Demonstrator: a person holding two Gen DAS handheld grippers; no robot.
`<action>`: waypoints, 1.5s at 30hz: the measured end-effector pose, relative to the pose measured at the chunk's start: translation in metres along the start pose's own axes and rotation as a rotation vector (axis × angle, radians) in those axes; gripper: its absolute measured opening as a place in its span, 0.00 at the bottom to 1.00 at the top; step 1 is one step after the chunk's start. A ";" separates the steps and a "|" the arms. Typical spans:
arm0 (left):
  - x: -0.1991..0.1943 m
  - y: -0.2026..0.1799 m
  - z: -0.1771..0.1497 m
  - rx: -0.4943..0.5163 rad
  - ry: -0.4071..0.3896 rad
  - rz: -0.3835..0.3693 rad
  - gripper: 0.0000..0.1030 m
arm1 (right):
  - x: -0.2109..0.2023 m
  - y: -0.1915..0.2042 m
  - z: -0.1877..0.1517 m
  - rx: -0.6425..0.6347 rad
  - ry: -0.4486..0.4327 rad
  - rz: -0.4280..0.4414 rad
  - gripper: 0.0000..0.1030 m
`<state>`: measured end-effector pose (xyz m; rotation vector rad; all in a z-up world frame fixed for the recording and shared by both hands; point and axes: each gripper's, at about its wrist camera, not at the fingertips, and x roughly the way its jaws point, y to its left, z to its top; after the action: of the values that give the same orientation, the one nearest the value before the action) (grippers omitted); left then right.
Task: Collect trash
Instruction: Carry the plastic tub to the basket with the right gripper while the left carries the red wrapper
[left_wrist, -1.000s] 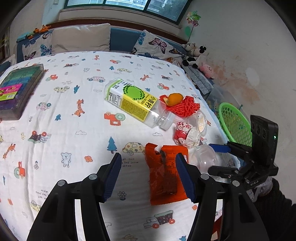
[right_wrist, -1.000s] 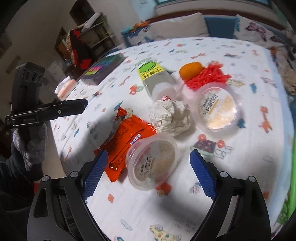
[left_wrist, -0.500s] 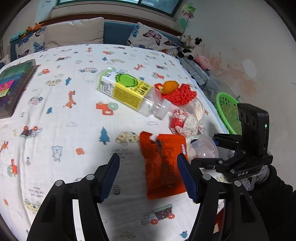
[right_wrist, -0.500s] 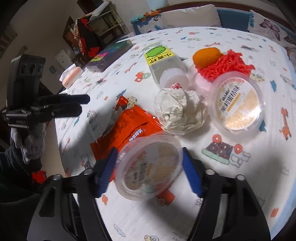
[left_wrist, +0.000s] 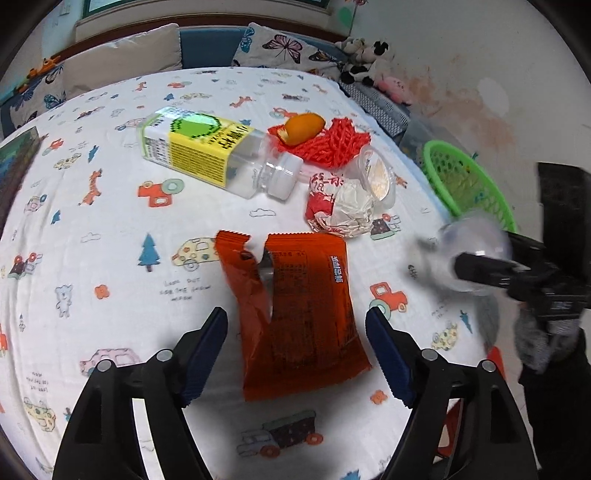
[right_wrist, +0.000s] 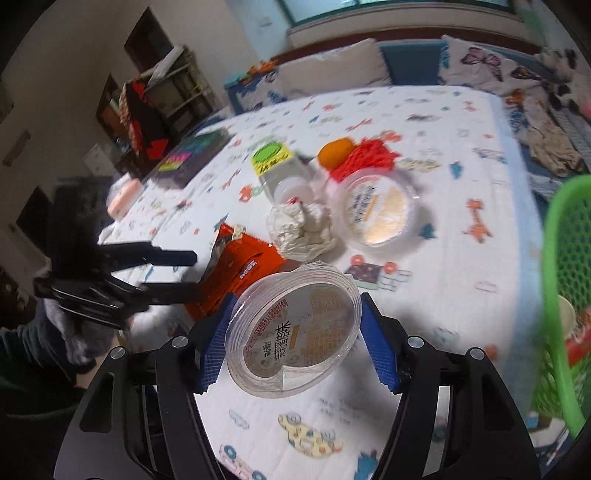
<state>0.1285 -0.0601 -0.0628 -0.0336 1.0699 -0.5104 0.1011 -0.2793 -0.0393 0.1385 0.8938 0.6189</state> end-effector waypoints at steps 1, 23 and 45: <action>0.004 -0.003 0.001 0.004 0.007 0.000 0.72 | -0.004 0.001 -0.001 0.005 -0.011 -0.013 0.64; 0.021 -0.014 0.009 -0.014 0.020 0.108 0.45 | -0.082 -0.054 -0.031 0.208 -0.152 -0.272 0.64; -0.046 -0.067 0.070 0.089 -0.122 -0.101 0.43 | -0.136 -0.166 -0.037 0.447 -0.206 -0.569 0.65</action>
<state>0.1451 -0.1156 0.0274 -0.0400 0.9287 -0.6390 0.0837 -0.4964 -0.0298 0.3288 0.8101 -0.1296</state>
